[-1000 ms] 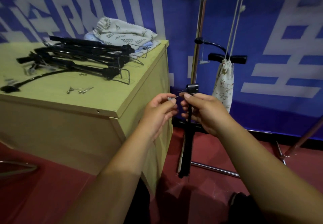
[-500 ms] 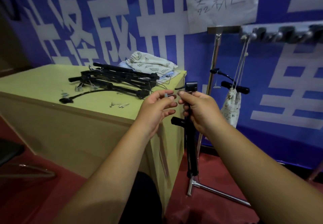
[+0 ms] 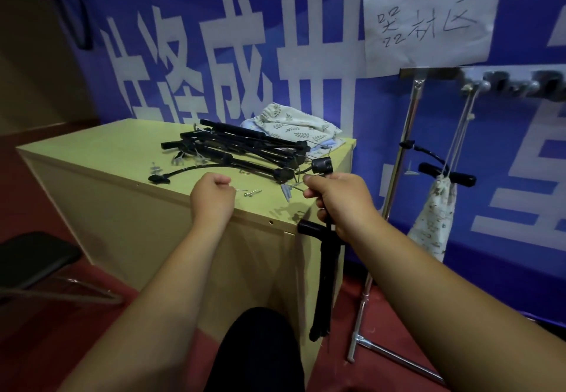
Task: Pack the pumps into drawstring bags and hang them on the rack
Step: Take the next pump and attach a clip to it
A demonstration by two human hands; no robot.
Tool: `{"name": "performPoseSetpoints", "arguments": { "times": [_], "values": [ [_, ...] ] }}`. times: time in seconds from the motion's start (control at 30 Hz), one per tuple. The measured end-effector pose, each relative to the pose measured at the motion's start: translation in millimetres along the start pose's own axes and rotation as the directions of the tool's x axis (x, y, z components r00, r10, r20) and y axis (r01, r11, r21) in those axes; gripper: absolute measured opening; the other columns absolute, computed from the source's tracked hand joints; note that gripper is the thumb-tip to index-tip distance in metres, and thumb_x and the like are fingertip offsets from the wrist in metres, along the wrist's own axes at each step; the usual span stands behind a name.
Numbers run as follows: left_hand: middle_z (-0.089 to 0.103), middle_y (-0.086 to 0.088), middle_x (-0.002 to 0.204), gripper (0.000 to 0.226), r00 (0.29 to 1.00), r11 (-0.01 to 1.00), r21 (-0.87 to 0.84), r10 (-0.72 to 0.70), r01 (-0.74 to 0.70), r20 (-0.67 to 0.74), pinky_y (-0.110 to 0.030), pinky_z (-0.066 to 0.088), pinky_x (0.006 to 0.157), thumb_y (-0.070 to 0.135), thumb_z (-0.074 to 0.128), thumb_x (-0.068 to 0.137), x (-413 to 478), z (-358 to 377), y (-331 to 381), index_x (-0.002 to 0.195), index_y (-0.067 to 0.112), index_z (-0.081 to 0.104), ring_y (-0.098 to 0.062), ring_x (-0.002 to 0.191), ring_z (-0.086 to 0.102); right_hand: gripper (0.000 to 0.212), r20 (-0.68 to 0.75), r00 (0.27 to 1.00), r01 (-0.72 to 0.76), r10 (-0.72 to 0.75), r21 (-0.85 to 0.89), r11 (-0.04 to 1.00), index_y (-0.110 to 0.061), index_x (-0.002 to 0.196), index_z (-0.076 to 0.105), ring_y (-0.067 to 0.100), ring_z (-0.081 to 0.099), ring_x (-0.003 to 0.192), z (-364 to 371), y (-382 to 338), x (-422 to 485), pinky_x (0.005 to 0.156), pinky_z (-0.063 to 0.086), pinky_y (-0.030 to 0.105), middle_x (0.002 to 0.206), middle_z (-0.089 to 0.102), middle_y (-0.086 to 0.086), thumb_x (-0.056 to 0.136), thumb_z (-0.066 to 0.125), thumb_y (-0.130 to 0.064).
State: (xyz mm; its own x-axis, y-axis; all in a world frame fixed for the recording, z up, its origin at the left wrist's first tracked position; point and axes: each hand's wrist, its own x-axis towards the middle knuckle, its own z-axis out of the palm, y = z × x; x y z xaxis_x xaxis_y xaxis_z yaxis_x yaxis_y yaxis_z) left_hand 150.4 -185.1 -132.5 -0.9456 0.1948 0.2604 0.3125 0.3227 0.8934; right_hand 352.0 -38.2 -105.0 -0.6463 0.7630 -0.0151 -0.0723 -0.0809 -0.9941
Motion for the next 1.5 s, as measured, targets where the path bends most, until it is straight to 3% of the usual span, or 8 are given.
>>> {"name": "performPoseSetpoints", "arguments": {
  "times": [0.3, 0.47, 0.7, 0.83, 1.0, 1.17, 1.33, 1.5],
  "values": [
    [0.067, -0.007, 0.119, 0.026, 0.998, 0.939, 0.342, 0.031, -0.047, 0.053, -0.029, 0.049, 0.083, 0.024, 0.074, 0.086, 27.8, 9.5, -16.5, 0.111, 0.016, 0.073, -0.026, 0.1, 0.063, 0.045, 0.022, 0.999, -0.037, 0.036, 0.037, 0.999, 0.012, 0.126, 0.066, 0.01, 0.036, 0.049, 9.5, 5.3, 4.2, 0.044, 0.032, 0.026, 0.071, 0.073, 0.003, 0.099, 0.079, -0.021],
    [0.072, -0.007, 0.104, 0.007, 0.999, 0.924, 0.38, 0.041, -0.051, 0.033, -0.029, 0.051, 0.076, 0.018, 0.069, 0.088, 27.6, 10.5, -12.1, 0.091, 0.016, 0.075, -0.025, 0.09, 0.065, 0.043, 0.025, 0.999, -0.039, 0.038, 0.045, 0.998, 0.011, 0.126, 0.066, 0.009, 0.035, 0.048, 8.4, 4.0, 4.9, 0.044, 0.031, 0.025, 0.07, 0.073, 0.003, 0.1, 0.078, -0.02],
    [0.061, -0.006, 0.07, 0.023, 0.998, 0.908, 0.416, 0.045, -0.055, 0.033, -0.028, 0.043, 0.064, 0.007, 0.063, 0.091, 21.0, 8.8, -3.8, 0.07, 0.014, 0.065, -0.027, 0.067, 0.051, 0.045, 0.038, 0.999, -0.038, 0.037, 0.035, 0.999, 0.013, 0.125, 0.066, 0.011, 0.033, 0.049, 6.1, 2.9, 3.4, 0.046, 0.03, 0.027, 0.07, 0.072, 0.003, 0.1, 0.078, -0.021],
    [0.059, -0.006, 0.06, 0.032, 1.0, 0.946, 0.325, 0.02, -0.014, -0.017, -0.028, 0.042, 0.061, 0.01, 0.062, 0.093, 18.2, 3.4, -1.0, 0.062, 0.008, 0.061, -0.029, 0.063, 0.057, 0.038, 0.046, 0.998, -0.045, 0.043, 0.031, 0.999, 0.009, 0.121, 0.068, 0.011, 0.033, 0.05, 3.5, 0.9, -0.4, 0.046, 0.03, 0.027, 0.071, 0.071, 0.003, 0.101, 0.077, -0.022],
    [0.077, -0.003, 0.077, 0.011, 1.0, 0.991, 0.137, 0.01, -0.006, -0.023, -0.031, 0.059, 0.068, 0.014, 0.064, 0.086, 9.8, -6.1, 8.9, 0.082, 0.018, 0.074, -0.024, 0.077, 0.075, 0.025, 0.064, 0.997, -0.038, 0.035, 0.045, 0.998, -0.001, 0.114, 0.067, 0.012, 0.031, 0.051, -0.2, 0.8, -3.2, 0.046, 0.028, 0.026, 0.072, 0.071, 0.004, 0.101, 0.077, -0.02],
    [0.079, 0.002, 0.081, 0.008, 0.972, 0.986, -0.091, 0.152, -0.138, 0.178, -0.027, 0.06, 0.065, 0.025, 0.074, 0.095, -16.3, 1.4, 38.6, 0.096, 0.028, 0.082, -0.012, 0.076, 0.076, 0.037, 0.065, 0.998, -0.011, 0.009, 0.024, 1.0, 0.007, 0.121, 0.067, 0.011, 0.033, 0.052, -7.7, 4.4, -3.8, 0.047, 0.029, 0.028, 0.077, 0.071, 0.005, 0.1, 0.076, -0.022],
    [0.08, 0.001, 0.085, 0.013, 0.902, 0.893, -0.448, 0.221, -0.034, 0.371, -0.034, 0.062, 0.092, 0.007, 0.076, 0.096, -35.7, 28.9, 65.3, 0.101, 0.017, 0.081, -0.015, 0.079, 0.075, 0.016, 0.054, 0.999, 0.006, -0.007, 0.014, 1.0, -0.004, 0.107, 0.07, 0.012, 0.032, 0.051, -23.8, 7.8, -4.0, 0.049, 0.027, 0.03, 0.082, 0.074, 0.007, 0.101, 0.074, -0.019],
    [0.077, -0.004, 0.087, 0.009, 0.864, 0.884, -0.466, 0.265, -0.041, 0.428, -0.038, 0.063, 0.093, 0.01, 0.071, 0.1, -51.4, 54.8, 82.5, 0.102, 0.013, 0.08, -0.017, 0.08, 0.073, 0.012, 0.009, 0.999, 0.052, -0.052, 0.02, 0.998, -0.007, 0.103, 0.073, 0.014, 0.034, 0.053, -48.8, 14.1, -2.8, 0.051, 0.028, 0.031, 0.083, 0.078, 0.005, 0.101, 0.073, -0.019]
  ]
}}
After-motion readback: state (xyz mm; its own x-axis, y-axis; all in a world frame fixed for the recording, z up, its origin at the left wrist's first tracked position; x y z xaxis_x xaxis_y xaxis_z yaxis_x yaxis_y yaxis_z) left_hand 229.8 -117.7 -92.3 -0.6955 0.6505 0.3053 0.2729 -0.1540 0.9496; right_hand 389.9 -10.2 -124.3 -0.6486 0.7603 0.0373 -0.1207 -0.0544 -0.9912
